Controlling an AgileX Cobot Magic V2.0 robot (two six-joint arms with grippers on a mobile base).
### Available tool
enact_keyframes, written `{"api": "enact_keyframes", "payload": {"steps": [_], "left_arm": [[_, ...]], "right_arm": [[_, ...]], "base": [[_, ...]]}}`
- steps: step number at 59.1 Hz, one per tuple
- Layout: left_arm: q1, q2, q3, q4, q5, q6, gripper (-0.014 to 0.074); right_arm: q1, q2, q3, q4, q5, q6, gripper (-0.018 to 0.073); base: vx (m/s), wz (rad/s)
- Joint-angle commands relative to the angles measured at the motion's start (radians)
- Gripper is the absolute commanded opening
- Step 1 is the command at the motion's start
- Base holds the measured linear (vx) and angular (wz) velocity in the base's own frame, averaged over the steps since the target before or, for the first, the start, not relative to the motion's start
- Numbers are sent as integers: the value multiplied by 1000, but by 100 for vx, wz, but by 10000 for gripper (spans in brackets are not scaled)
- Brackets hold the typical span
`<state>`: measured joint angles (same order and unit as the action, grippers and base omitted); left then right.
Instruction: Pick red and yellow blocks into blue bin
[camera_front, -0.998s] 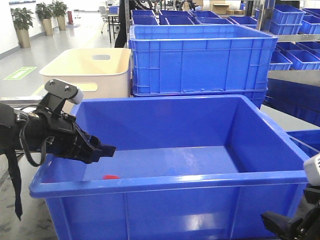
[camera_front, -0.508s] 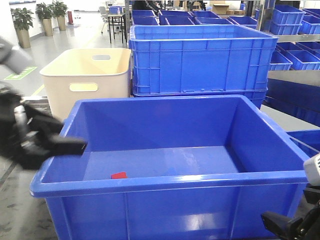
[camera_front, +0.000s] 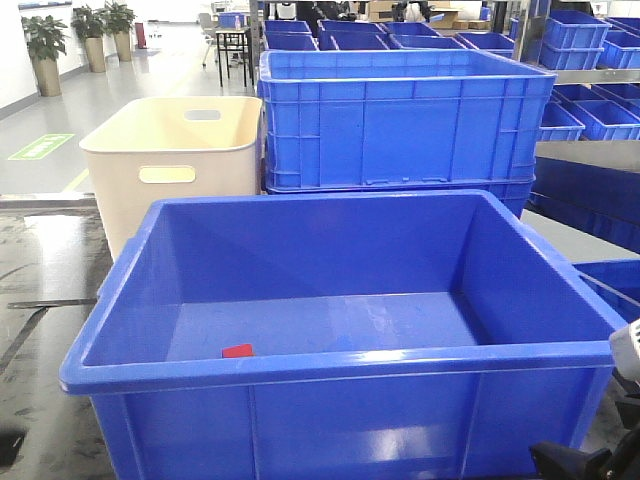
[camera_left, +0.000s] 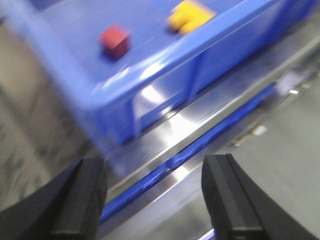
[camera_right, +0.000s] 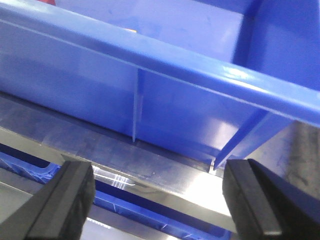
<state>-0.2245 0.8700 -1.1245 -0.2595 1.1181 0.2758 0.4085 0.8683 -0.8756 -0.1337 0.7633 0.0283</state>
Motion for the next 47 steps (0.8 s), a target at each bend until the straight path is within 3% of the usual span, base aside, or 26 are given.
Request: {"api": "enact_keyframes", "payload": {"steps": [1, 10, 20, 37, 40, 47], "left_arm": [[-3, -62, 66, 51, -131, -94, 519], [-3, -147, 204, 118, -241, -178, 518], [-3, -183, 266, 117, -320, -189, 456], [-3, -178, 270, 117, -333, -189, 190], [-3, -178, 270, 117, -337, -189, 148], [-3, -178, 271, 117, -342, -189, 71]], "right_arm": [[1, -12, -29, -19, -58, 4, 582], [1, -12, -29, -17, -50, 4, 542], [1, -12, -29, -15, -36, 4, 386], [1, -12, -29, -15, -31, 4, 27], [1, -12, -29, -15, -32, 4, -15], [1, -12, -29, -10, -31, 4, -15]], "base": [[0, 0], [0, 0], [0, 0], [0, 0], [0, 0], [0, 0]]}}
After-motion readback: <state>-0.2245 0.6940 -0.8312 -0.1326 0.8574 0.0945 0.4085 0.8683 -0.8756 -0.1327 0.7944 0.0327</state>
